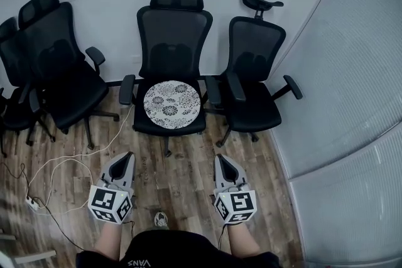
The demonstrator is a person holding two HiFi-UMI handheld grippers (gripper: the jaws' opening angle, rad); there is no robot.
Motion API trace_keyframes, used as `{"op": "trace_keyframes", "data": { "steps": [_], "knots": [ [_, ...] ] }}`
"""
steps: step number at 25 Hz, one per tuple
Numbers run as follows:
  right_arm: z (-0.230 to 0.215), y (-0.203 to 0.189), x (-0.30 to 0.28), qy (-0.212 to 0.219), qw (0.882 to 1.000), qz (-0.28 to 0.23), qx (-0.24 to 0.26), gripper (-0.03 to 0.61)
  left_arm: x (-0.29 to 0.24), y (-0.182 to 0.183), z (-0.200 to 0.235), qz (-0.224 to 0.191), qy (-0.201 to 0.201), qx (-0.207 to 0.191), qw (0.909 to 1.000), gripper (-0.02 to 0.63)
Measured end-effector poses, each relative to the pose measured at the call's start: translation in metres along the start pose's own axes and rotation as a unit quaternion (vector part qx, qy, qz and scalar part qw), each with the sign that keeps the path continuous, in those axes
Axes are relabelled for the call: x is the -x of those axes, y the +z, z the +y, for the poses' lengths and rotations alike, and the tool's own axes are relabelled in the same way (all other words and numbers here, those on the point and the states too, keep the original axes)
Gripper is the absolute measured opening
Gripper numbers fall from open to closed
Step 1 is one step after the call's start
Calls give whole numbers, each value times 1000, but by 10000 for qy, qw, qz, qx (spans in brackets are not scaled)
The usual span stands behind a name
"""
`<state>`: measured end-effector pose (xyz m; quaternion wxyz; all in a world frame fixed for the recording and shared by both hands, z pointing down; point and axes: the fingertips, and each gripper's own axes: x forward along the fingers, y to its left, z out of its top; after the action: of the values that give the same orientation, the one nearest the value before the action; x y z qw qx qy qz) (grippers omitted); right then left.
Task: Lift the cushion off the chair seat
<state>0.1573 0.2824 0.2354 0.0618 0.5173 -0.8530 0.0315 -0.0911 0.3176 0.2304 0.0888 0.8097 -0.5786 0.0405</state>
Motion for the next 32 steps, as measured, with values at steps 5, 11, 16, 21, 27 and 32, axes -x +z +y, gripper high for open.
{"op": "trace_keyframes", "data": {
  "steps": [5,11,16,21,27,32],
  "knots": [
    [5,4,-18,-24,10000,-36,12,17,-14,5,14,-32,-97,-41,9999,11],
    [1,8,-40,49,10000,5,64,17,-37,7,22,-8,-115,28,9999,11],
    [-14,12,-74,179,9998,-5,113,17,-68,11,32,-26,-42,69,10000,11],
    [-37,22,-106,275,9995,-54,123,17,-105,23,36,-48,34,55,10000,11],
    [-59,23,-136,272,9996,-53,112,17,-135,28,45,-45,69,18,10000,11],
    [-74,22,-158,297,9995,-16,125,17,-159,29,53,-38,143,59,9999,11]
  ]
}}
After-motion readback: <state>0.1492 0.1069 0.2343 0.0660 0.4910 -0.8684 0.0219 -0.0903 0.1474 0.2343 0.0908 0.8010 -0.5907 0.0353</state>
